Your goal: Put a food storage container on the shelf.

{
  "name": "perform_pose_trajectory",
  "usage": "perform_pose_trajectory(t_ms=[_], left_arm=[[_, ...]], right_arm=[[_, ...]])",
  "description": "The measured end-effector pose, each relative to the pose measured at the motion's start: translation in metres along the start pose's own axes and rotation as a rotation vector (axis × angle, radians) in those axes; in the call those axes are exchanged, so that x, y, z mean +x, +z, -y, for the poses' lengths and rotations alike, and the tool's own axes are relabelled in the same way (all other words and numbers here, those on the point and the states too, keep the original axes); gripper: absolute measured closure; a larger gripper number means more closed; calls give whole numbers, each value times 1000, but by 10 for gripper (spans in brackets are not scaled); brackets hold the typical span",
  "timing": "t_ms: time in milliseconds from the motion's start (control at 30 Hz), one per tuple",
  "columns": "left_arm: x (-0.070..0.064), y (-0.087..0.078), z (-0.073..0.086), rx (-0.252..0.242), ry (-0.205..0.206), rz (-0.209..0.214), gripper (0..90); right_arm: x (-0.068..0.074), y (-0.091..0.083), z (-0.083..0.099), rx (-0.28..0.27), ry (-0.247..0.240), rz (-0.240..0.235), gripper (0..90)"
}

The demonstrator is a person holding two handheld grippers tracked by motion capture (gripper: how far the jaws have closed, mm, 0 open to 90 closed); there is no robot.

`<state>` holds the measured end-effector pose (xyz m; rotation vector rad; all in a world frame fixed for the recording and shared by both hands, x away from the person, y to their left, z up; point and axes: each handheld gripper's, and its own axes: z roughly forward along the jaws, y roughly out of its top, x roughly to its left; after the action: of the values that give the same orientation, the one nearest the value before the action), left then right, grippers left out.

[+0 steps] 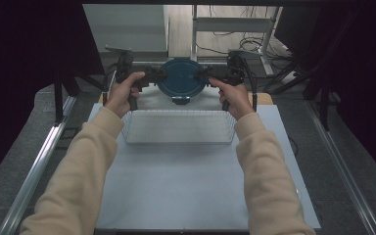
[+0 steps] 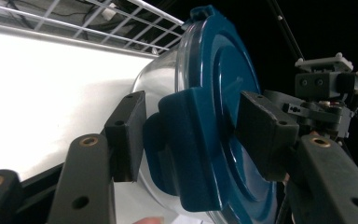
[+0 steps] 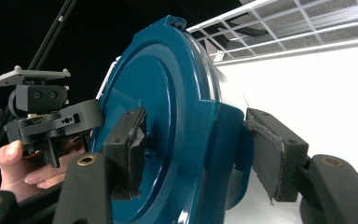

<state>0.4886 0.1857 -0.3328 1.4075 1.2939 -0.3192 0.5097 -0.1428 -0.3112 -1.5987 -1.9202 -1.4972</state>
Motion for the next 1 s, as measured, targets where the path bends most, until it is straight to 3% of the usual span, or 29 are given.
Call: perform_pose_trajectory(t_ms=[267, 533, 567, 600, 633, 733, 833, 933, 1000], left_arm=[[9, 9, -3, -11, -38, -1, 435], [7, 10, -1, -24, -12, -15, 406], [5, 10, -1, -33, 4, -22, 406], [0, 8, 0, -71, 48, -45, 338], [0, 8, 0, -71, 48, -45, 317], [-12, 1, 3, -125, 130, -85, 273], [-20, -6, 7, -127, 191, -108, 264], [-30, -12, 16, -128, 284, -199, 246], [-37, -19, 23, -141, 328, -220, 243]], right_arm=[[-7, 4, -2, -11, 42, 16, 400], [-7, 5, -1, -28, 52, 23, 380], [-7, 5, -1, -28, 52, 23, 380], [-3, 4, 0, -64, 23, 42, 290], [-3, 4, 0, -64, 23, 42, 290], [9, -6, 1, -125, -32, 61, 226], [16, -12, 4, -127, -80, 64, 203], [24, -22, 10, -135, -160, 101, 198], [30, -30, 16, -140, -221, 137, 198]])
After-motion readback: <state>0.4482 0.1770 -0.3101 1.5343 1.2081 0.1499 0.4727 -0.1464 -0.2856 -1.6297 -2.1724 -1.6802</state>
